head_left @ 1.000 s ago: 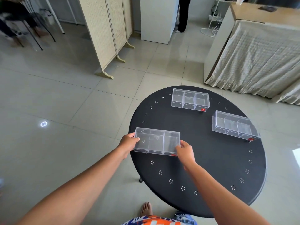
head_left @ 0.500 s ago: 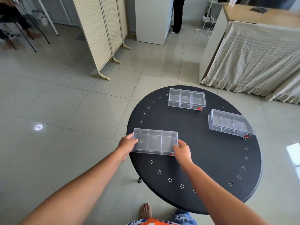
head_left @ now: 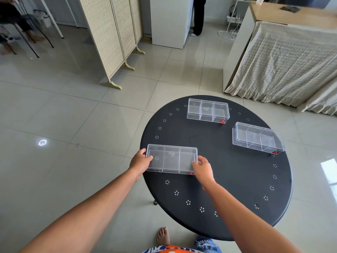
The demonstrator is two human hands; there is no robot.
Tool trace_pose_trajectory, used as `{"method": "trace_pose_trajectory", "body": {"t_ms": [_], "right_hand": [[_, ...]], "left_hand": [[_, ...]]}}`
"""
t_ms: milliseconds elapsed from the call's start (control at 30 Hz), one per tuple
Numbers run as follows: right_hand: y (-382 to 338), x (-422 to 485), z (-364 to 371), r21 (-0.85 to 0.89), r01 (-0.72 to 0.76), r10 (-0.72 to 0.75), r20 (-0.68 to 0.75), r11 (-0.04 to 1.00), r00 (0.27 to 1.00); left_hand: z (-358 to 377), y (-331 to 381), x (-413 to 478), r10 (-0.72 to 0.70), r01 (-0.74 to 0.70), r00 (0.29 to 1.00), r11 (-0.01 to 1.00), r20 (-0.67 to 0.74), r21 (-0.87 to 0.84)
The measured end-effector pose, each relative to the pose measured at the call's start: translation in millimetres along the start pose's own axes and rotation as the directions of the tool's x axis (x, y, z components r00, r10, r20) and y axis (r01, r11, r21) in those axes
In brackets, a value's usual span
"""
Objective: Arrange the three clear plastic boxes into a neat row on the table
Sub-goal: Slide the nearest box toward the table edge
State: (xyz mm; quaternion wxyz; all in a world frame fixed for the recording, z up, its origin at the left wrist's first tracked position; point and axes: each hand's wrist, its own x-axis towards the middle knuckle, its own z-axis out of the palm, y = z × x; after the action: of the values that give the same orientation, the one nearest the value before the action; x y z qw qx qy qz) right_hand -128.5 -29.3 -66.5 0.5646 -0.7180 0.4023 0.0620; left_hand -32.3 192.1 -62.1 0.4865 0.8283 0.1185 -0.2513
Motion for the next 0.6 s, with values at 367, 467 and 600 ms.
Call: {"method": "trace_pose_trajectory", "body": {"t_ms": [367,467,600], "right_hand": [[-2.6,32.1,-68.7,-0.009,0.011,-0.013,-0.232,1.0,0.973],[-5.3,44.0,-97.8,-0.031,0.026,-0.034,-0.297,0.999,0.954],[-9.6,58.9,-138.6,-0.063,0.049,-0.07,-0.379,0.997,0.923]], "left_hand": [[29.1,65.5,9.0,0.281,-0.256,0.95,0.951,-0.14,0.173],[59.7,89.1,8.3,0.315,-0.304,0.946,0.944,-0.079,0.13],[111.7,121.1,1.2,0.325,-0.324,0.946,0.94,0.011,0.109]]}}
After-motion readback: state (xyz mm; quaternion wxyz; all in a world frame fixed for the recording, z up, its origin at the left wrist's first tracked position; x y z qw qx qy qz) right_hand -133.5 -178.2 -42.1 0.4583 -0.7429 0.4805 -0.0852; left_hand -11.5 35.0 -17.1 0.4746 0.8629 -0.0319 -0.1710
